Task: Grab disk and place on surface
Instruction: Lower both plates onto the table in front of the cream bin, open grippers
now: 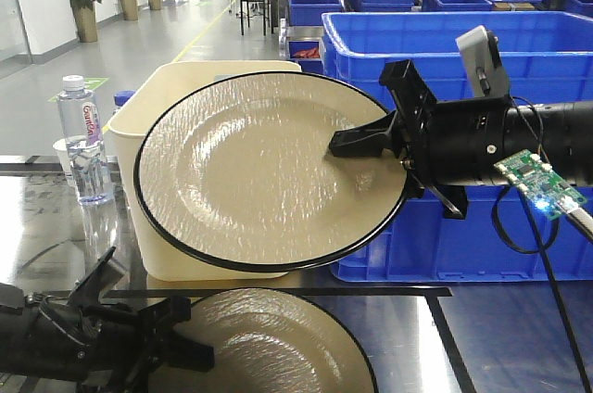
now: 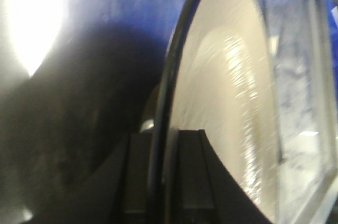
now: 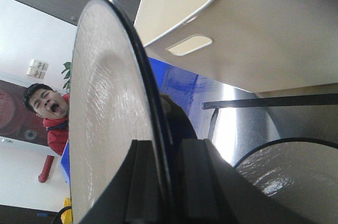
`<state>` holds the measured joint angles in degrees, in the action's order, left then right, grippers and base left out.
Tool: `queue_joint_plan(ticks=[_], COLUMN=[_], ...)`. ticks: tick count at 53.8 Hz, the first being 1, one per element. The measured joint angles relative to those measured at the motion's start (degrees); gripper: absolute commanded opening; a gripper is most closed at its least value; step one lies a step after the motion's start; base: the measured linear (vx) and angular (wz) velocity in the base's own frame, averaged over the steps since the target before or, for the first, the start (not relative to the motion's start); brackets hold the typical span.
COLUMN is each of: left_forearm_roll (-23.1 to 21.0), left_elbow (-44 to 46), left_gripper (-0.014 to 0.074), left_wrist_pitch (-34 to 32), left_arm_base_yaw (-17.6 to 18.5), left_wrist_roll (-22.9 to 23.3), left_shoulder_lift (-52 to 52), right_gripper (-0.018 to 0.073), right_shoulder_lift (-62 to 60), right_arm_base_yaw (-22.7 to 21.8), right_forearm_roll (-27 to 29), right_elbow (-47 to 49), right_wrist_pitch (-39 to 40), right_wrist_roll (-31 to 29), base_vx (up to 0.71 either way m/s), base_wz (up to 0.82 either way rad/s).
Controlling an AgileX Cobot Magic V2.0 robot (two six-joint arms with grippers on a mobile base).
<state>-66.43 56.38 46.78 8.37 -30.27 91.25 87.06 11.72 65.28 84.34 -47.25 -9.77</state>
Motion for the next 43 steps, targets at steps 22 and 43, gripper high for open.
queue_joint_plan(ticks=[22,43], left_forearm_roll=[13.7,16.3], left_elbow=[0.2,0.2], left_gripper=[0.0573,0.0576], left_wrist_pitch=[-0.5,-3.9], left_arm_base_yaw=[-1.4,-9.0], left_wrist_roll=[-0.1,-0.2], left_shoulder_lift=[-3.6,-21.7], right_gripper=[-0.0008,-0.0008], right_shoulder_lift=[0.0,2.2], right_arm_base_yaw=[0.0,0.0], right_forearm_roll=[-0.1,-16.9], right_elbow=[0.0,-1.0], right_wrist_pitch=[0.0,-4.9], right_wrist_roll=[-0.1,4.1], base_vx=[0.0,0.0], base_wz=[0.0,0.0])
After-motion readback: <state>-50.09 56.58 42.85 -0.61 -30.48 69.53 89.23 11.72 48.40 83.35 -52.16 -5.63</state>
